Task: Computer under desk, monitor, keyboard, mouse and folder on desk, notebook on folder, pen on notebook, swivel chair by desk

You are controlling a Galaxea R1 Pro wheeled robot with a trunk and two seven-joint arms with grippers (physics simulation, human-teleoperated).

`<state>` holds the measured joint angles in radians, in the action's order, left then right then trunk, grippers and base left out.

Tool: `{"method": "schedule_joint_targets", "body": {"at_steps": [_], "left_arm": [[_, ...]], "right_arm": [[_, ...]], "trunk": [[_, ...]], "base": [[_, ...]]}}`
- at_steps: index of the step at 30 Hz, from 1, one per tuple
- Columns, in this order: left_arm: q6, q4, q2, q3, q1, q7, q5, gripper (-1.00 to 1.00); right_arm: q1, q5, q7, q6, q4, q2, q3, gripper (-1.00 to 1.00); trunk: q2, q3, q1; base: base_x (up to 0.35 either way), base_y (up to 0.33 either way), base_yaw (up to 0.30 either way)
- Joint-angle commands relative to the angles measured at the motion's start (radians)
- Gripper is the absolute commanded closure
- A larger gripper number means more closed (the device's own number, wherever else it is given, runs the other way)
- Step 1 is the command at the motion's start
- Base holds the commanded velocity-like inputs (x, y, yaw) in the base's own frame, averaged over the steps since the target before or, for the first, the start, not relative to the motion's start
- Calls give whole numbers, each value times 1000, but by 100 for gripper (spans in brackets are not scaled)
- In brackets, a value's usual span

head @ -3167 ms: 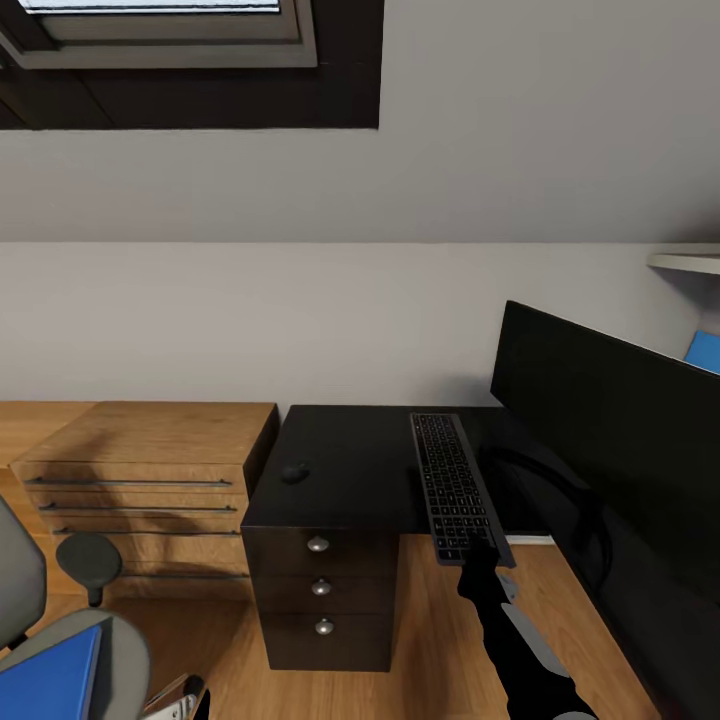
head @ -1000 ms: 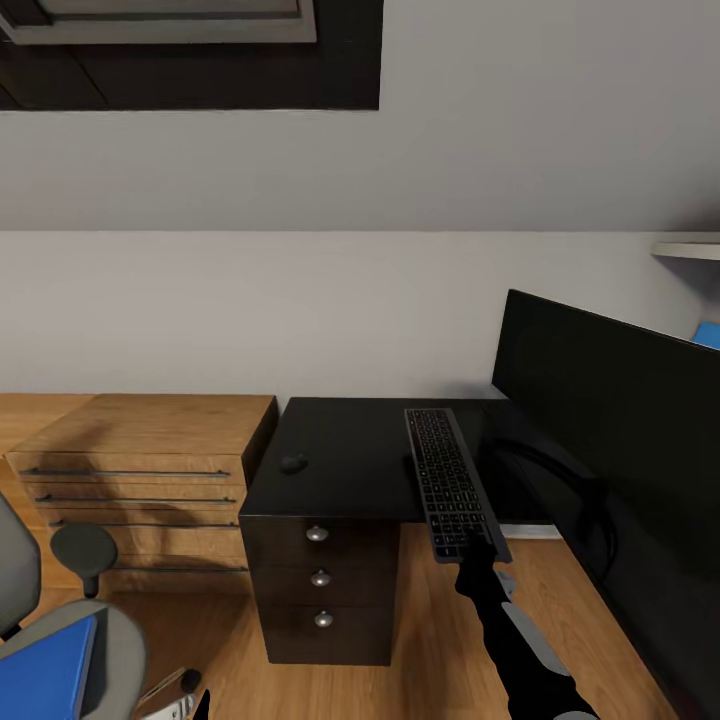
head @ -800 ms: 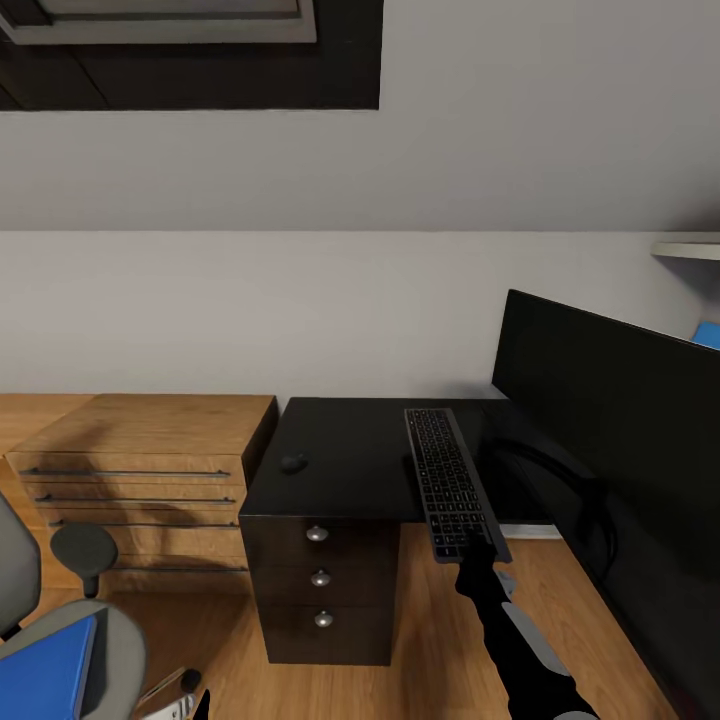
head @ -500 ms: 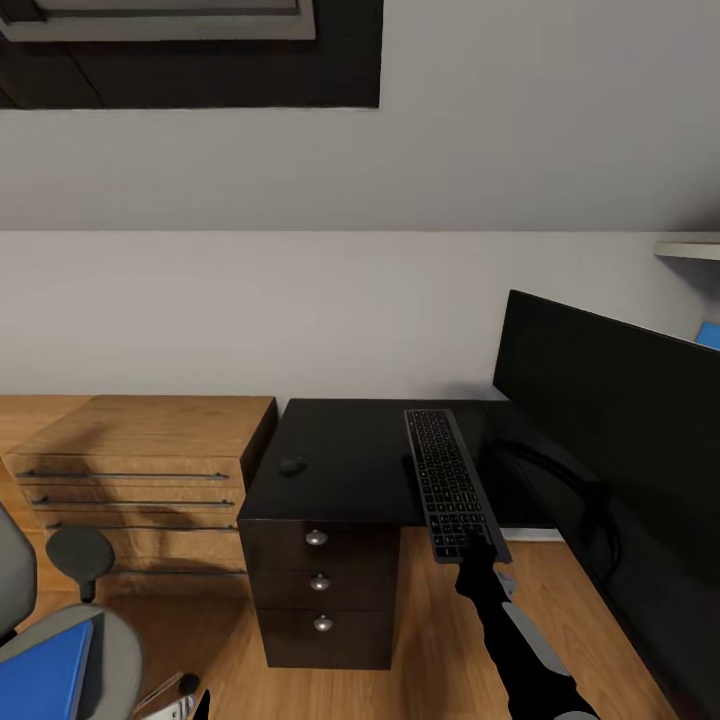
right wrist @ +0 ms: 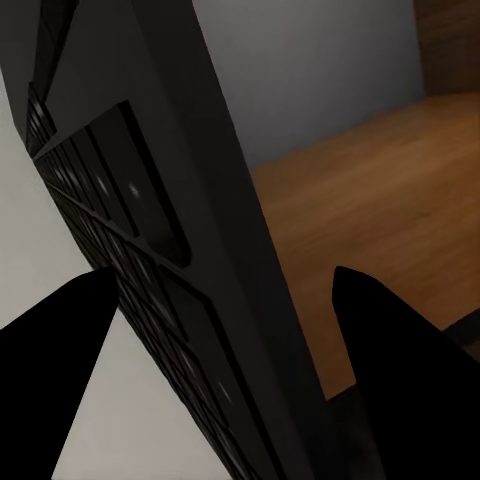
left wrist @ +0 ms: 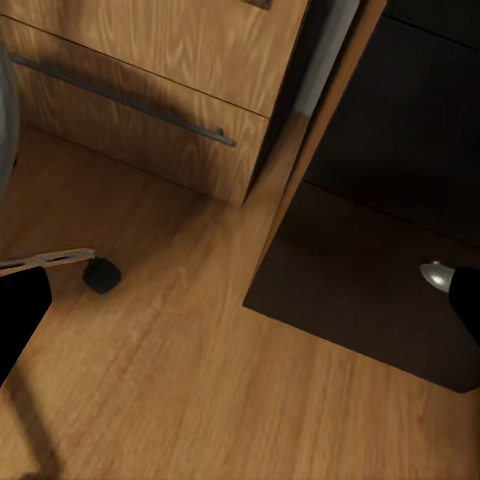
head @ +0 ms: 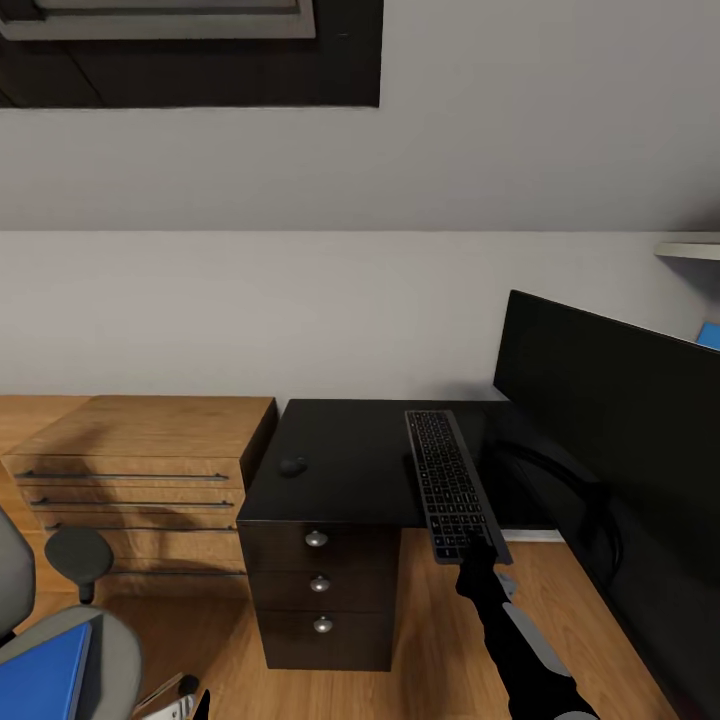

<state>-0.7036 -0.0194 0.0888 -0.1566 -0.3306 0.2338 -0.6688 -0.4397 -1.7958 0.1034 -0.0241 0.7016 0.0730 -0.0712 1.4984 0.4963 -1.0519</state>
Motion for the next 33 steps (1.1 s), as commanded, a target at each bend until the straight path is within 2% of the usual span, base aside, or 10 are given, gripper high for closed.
{"method": "schedule_joint_targets", "body": {"at_steps": [1, 18, 19, 33], "left_arm": [[-2, 1, 0, -7, -1, 6, -11, -100], [-2, 1, 0, -7, -1, 6, -11, -100], [-2, 1, 0, -7, -1, 6, -11, -100], [-2, 1, 0, -7, -1, 6, -11, -100]], "right_arm": [[-1, -11, 6, -2, -1, 1, -1, 100], [-1, -10, -18, 0, -2, -1, -1, 100], [-1, -10, -19, 0, -2, -1, -2, -100], [-1, -8, -22, 0, -3, -2, -2, -100]], "trunk": [[1, 1, 0], [1, 1, 0], [1, 1, 0], [1, 1, 0]], "base": [[0, 0, 0], [0, 0, 0], [0, 0, 0], [0, 0, 0]]}}
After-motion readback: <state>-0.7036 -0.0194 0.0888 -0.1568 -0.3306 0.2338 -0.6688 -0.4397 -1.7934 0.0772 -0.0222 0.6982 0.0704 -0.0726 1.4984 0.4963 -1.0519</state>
